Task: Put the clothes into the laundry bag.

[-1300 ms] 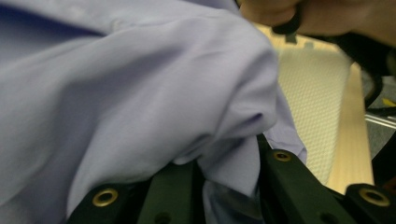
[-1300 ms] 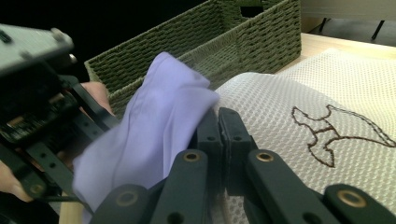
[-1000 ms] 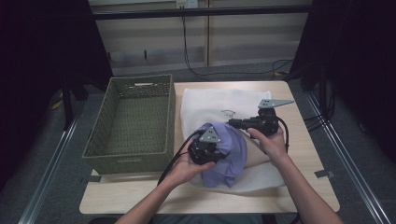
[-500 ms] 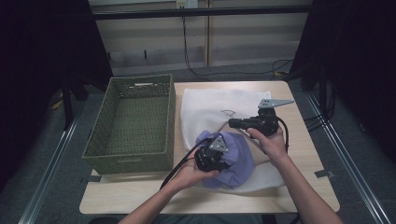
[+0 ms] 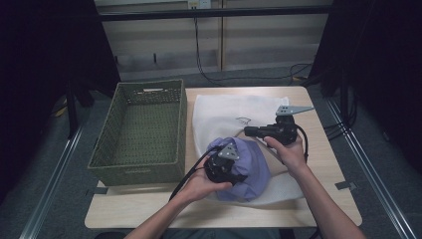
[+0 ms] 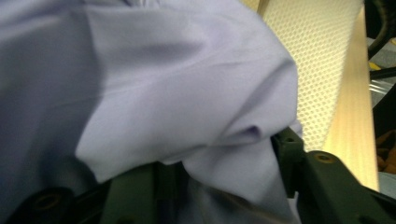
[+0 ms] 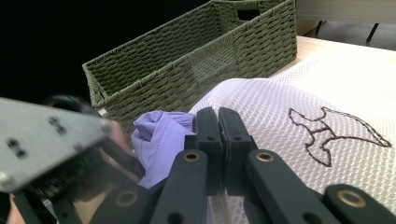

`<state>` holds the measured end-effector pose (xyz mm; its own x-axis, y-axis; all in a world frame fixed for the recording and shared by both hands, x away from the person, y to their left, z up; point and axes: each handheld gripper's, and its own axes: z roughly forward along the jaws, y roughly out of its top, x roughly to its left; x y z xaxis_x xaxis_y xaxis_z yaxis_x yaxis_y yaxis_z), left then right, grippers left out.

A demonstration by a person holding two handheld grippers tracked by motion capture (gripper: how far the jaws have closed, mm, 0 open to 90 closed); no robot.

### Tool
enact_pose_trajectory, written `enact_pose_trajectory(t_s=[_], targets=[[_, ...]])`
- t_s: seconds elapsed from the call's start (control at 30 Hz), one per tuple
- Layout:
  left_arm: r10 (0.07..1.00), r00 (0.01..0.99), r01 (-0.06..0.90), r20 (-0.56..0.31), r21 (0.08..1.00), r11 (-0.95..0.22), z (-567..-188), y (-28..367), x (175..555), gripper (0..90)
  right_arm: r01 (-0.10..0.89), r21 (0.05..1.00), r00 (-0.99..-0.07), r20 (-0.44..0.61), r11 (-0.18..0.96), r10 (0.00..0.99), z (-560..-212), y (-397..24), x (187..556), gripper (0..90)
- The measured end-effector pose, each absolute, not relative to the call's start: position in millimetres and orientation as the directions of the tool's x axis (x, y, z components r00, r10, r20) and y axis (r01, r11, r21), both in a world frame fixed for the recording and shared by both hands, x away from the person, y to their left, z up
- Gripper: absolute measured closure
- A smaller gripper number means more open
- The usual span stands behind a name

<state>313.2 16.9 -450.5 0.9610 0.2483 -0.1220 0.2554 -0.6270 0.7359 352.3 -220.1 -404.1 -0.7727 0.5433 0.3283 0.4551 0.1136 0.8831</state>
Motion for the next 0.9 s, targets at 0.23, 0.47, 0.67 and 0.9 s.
enact_pose_trajectory(t_s=[0.23,0.47,0.67,0.9], targets=[[0.293,0.946,0.287,-0.14,0.782,-0.553,-429,35,313,38.9,0.456,0.883,-0.771,0.329,0.112,0.544,-404,-220,352,88.5],[0.314,0.938,0.291,-0.148,0.827,-0.481,-408,63,318,49.0,0.457,0.883,-0.772,0.332,0.109,0.542,-406,-221,353,88.5],[0.366,0.919,0.302,-0.15,0.863,-0.405,-395,82,324,55.6,0.458,0.882,-0.773,0.333,0.112,0.54,-406,-219,353,88.5],[0.444,0.883,0.336,-0.154,0.868,-0.366,-398,87,330,34.0,0.456,0.883,-0.774,0.33,0.113,0.54,-406,-219,353,88.5]])
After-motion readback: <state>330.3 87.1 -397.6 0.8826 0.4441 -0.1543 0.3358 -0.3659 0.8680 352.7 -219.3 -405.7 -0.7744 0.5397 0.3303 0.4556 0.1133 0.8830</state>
